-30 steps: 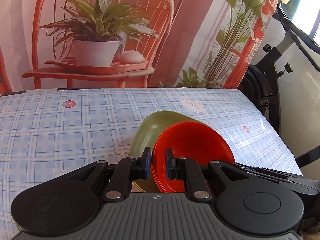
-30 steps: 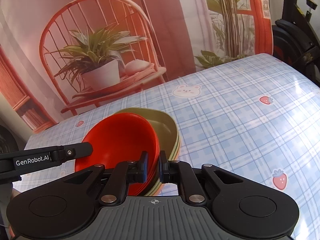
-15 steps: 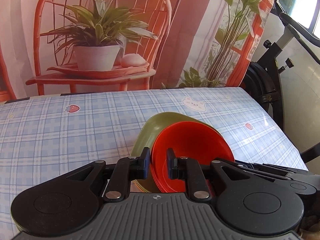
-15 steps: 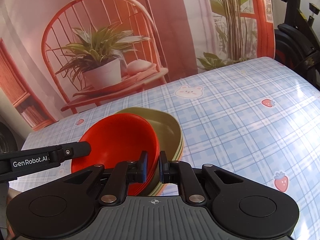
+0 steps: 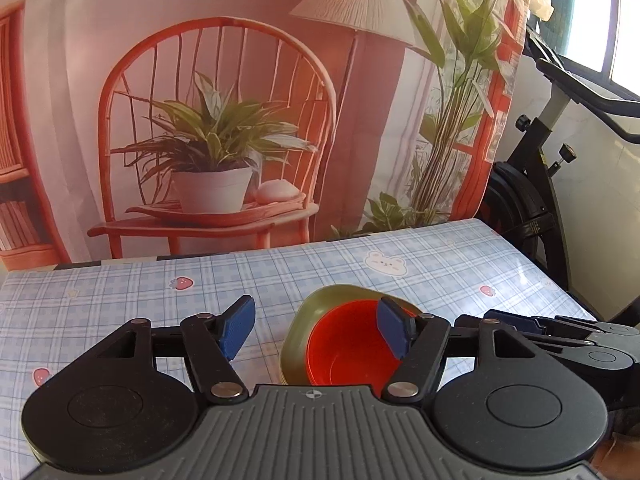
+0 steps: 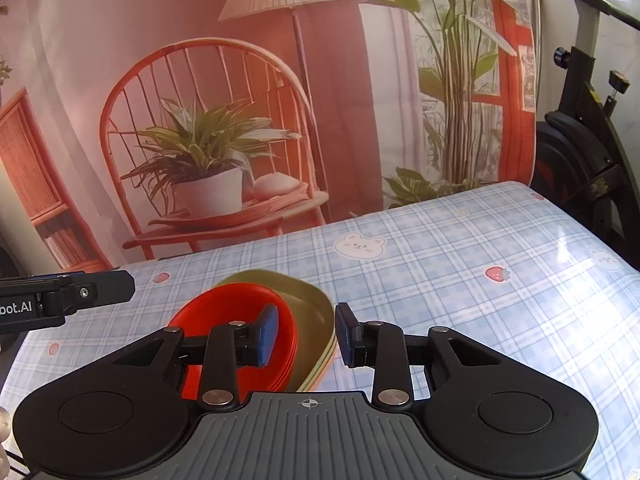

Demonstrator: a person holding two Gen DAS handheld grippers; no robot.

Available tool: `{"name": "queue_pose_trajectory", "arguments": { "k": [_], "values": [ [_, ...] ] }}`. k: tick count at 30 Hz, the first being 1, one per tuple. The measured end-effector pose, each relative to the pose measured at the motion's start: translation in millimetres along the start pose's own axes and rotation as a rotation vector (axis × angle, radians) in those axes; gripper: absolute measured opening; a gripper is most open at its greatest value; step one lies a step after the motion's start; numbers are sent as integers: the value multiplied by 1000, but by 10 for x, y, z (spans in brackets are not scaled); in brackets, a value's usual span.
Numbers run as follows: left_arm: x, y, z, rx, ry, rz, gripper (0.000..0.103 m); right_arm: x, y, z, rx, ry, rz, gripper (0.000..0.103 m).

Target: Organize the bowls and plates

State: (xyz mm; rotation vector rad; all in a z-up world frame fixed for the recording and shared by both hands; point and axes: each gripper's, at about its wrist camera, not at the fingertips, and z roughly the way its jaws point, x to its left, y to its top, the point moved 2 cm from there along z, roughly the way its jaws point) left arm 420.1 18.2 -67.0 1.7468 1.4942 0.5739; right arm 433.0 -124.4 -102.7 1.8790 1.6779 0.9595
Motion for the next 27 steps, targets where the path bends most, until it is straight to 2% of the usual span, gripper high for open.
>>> {"name": "queue_pose_trajectory", "arguments": {
  "k": [2,6,8,12,14,17,21,27],
  "values": [
    [0,2,-147,-45,23,-14,87,-18,13,-97,-22,-1,-25,34],
    [-41,-1,-397,-114,59,-9,90,-82,17,-292,-59,-6,-62,46],
    [-85,0,-490,-128,88,14,91,-117,13,-379,-69,-4,-62,56],
    [-178,-13,-734,-158,137,53,91,-197,-6,-614,-94,7,-64,71],
    [-241,-27,-852,-171,143,67,91,-218,-6,-731,-106,18,-70,84],
    [-357,-73,-1079,-180,197,67,91,-233,-10,-941,-131,26,-74,99],
    [-473,-127,-1369,-168,252,77,91,-236,-9,-1252,-153,14,-68,103],
    [-654,-162,-1931,-224,313,129,91,-121,-13,-1839,-209,42,-137,103]
  ]
}}
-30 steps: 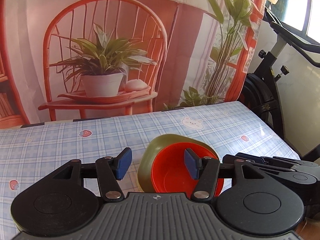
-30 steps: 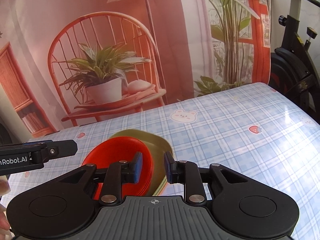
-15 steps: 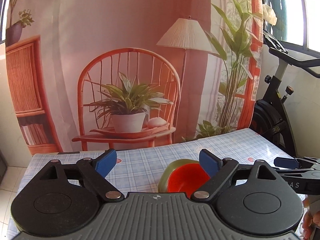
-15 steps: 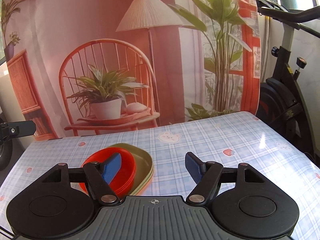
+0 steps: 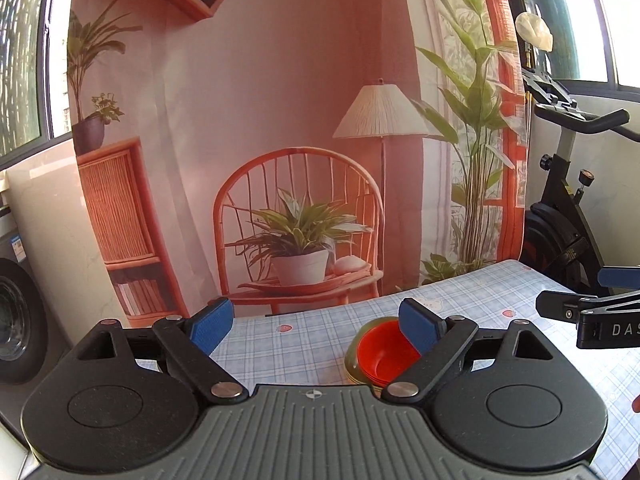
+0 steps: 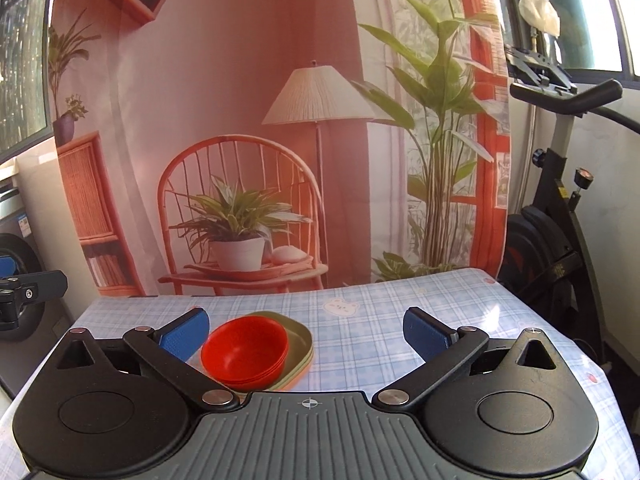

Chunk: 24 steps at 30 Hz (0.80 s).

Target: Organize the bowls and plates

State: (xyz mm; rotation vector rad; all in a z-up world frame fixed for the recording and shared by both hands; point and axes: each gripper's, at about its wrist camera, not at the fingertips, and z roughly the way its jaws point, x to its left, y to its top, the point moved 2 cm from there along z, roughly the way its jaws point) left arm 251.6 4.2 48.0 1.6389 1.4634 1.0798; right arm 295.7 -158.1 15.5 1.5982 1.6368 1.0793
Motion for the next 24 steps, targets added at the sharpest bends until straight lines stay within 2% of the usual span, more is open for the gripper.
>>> {"name": "queue_pose_trajectory", "arguments": {
  "k": [7,11,15,24],
  "values": [
    [112,108,-639,-39,26,-27,91,92,189,-664,-34,18,-24,103],
    [145,140,-934,-70,55,-23,91,185,257,-1012,-62,-14,-61,103],
    [179,196,-1285,-139,112,4,91,265,256,-1357,-101,-71,-111,103],
    [120,112,-1812,-196,60,-9,92,317,185,-1952,-136,-40,-95,103]
  ]
}}
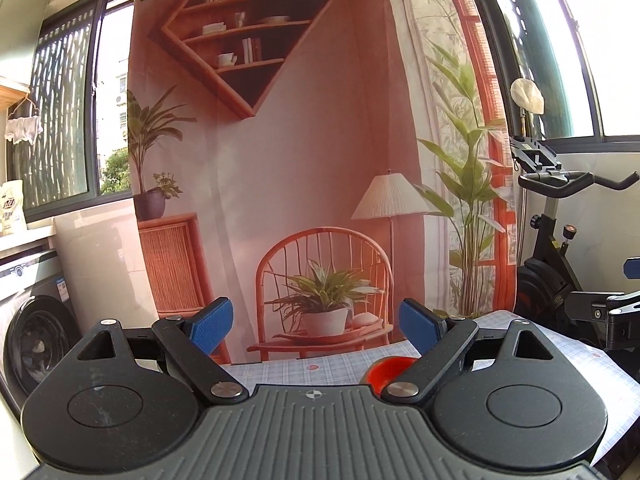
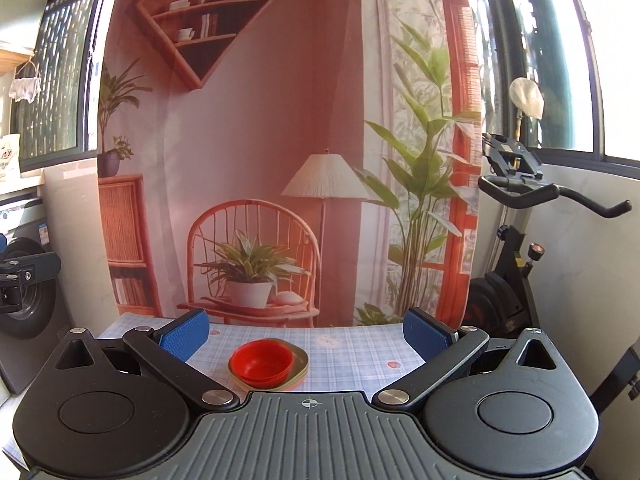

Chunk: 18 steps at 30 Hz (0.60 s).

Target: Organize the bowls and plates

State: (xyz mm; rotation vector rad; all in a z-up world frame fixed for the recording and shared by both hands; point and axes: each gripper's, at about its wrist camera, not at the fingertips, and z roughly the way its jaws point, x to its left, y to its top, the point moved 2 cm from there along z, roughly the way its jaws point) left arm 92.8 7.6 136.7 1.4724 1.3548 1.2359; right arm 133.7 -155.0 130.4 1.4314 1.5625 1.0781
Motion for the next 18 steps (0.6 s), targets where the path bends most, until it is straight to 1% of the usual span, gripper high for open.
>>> {"name": "queue_pose_trajectory", "arguments": {
  "k": [3,6,9,18],
  "values": [
    [-24,-30,-27,13,-25,-15,92,42,9,-97,-10,3,-13,103],
    [-22,-76,-7,19,-19,-43,92,66,22,-138,-21,11,-4,103],
    [-5,-117,29,39,-30,-42,92,94,14,-173,-25,19,2,103],
    [59,-130,44,46,-24,-57,92,137,-5,-147,-13,21,7,103]
  ]
}}
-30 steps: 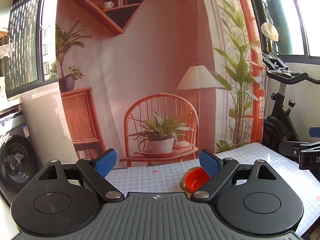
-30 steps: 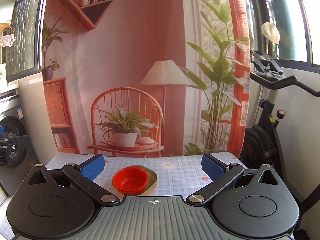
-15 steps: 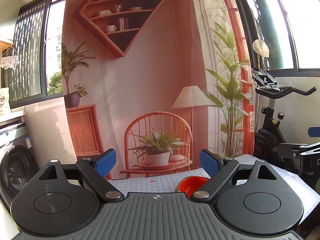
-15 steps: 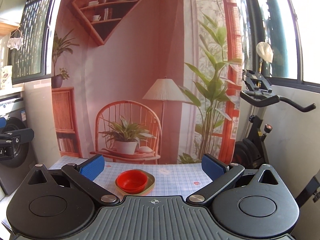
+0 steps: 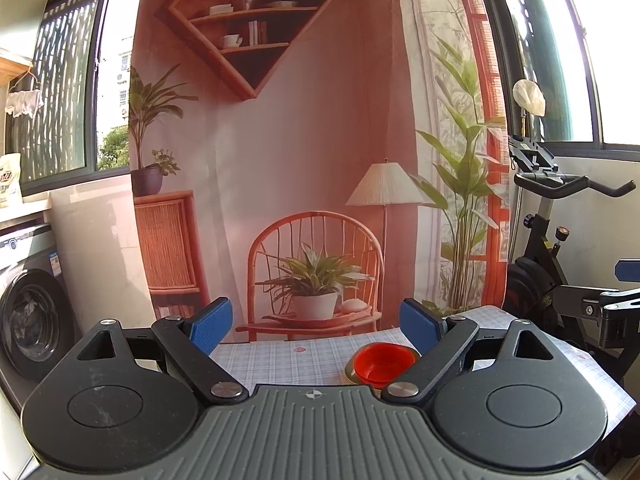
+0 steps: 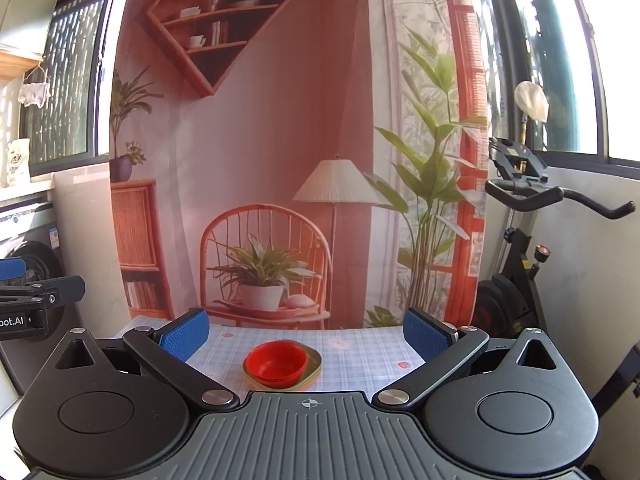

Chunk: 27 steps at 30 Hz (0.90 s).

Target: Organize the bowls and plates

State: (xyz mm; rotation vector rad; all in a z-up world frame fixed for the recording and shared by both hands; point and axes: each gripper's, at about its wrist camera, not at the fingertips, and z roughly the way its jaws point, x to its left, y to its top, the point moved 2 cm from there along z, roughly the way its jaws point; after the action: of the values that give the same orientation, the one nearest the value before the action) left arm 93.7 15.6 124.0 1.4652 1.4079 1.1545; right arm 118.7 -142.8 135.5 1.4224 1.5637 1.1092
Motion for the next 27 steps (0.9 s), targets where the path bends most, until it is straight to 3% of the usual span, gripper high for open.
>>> {"name": "queue_pose_trajectory", "arguments": {
  "k": [27],
  "values": [
    [49,-27,53,26,-19,-21,92,-46,-56,59,9,-11,12,103]
  ]
}}
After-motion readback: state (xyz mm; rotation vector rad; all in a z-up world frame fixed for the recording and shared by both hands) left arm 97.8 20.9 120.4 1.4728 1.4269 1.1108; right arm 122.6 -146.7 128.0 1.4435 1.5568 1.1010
